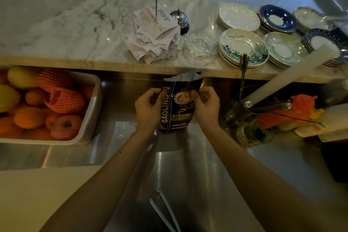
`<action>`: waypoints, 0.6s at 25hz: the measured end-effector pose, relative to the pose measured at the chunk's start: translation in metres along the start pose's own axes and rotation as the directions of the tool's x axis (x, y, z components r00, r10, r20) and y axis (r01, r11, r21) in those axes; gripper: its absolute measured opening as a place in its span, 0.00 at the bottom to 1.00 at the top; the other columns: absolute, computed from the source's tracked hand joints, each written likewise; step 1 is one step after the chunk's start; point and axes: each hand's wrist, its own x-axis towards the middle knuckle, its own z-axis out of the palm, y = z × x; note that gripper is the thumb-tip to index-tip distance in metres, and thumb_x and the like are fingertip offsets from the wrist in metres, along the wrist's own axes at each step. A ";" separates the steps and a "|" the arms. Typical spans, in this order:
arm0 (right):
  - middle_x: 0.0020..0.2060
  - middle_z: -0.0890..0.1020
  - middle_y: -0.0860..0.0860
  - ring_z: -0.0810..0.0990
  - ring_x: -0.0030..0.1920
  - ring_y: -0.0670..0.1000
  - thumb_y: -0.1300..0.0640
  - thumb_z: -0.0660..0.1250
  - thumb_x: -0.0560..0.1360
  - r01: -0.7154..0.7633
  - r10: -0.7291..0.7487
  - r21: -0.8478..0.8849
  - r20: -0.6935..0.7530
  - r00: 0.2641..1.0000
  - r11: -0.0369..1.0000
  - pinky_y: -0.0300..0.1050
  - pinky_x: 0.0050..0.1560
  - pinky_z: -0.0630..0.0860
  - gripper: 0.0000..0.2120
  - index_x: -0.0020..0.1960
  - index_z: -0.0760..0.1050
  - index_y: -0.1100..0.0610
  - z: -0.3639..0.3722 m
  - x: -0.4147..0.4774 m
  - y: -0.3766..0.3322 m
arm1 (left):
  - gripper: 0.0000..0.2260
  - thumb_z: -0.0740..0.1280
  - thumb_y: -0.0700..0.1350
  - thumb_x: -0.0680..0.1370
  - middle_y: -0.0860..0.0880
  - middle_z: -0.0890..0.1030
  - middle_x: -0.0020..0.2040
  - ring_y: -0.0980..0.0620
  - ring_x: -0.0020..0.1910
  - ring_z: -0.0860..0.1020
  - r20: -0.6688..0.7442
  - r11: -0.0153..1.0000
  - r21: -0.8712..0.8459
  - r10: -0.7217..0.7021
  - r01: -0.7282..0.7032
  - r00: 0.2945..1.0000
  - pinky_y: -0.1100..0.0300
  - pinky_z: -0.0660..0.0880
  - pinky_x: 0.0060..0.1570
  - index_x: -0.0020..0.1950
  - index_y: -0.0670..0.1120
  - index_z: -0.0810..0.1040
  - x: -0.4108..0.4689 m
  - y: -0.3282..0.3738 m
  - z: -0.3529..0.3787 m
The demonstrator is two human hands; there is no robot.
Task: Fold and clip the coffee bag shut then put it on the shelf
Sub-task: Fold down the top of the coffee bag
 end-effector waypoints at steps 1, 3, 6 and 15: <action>0.40 0.81 0.50 0.81 0.41 0.44 0.57 0.68 0.76 0.005 -0.005 0.001 0.004 1.000 1.000 0.33 0.37 0.76 0.06 0.43 0.72 0.56 -0.006 -0.008 -0.002 | 0.05 0.66 0.42 0.79 0.53 0.82 0.41 0.58 0.40 0.81 0.011 1.000 0.010 0.002 -0.002 1.000 0.62 0.78 0.42 0.47 0.44 0.81 -0.008 0.003 -0.001; 0.39 0.82 0.51 0.83 0.41 0.46 0.58 0.69 0.76 0.016 -0.016 0.014 0.019 1.000 1.000 0.36 0.38 0.78 0.06 0.43 0.72 0.57 -0.015 -0.022 -0.004 | 0.05 0.66 0.42 0.79 0.53 0.82 0.41 0.57 0.42 0.82 0.023 1.000 0.019 0.008 -0.009 1.000 0.62 0.78 0.43 0.47 0.44 0.81 -0.021 0.006 -0.005; 0.40 0.83 0.51 0.84 0.41 0.46 0.58 0.69 0.75 0.032 -0.032 -0.004 0.010 0.999 0.999 0.38 0.40 0.79 0.05 0.45 0.73 0.57 -0.035 -0.052 -0.014 | 0.04 0.66 0.42 0.79 0.51 0.83 0.44 0.54 0.45 0.83 0.042 1.000 0.001 0.024 -0.024 0.999 0.59 0.79 0.46 0.49 0.45 0.81 -0.050 0.022 -0.011; 0.44 0.84 0.52 0.84 0.44 0.47 0.60 0.67 0.77 0.071 -0.071 0.018 0.022 0.997 0.997 0.41 0.43 0.81 0.06 0.53 0.78 0.57 -0.111 -0.154 -0.024 | 0.04 0.68 0.42 0.78 0.50 0.83 0.41 0.58 0.41 0.81 0.076 0.997 -0.067 -0.020 0.025 0.997 0.69 0.76 0.39 0.46 0.43 0.80 -0.166 0.061 -0.005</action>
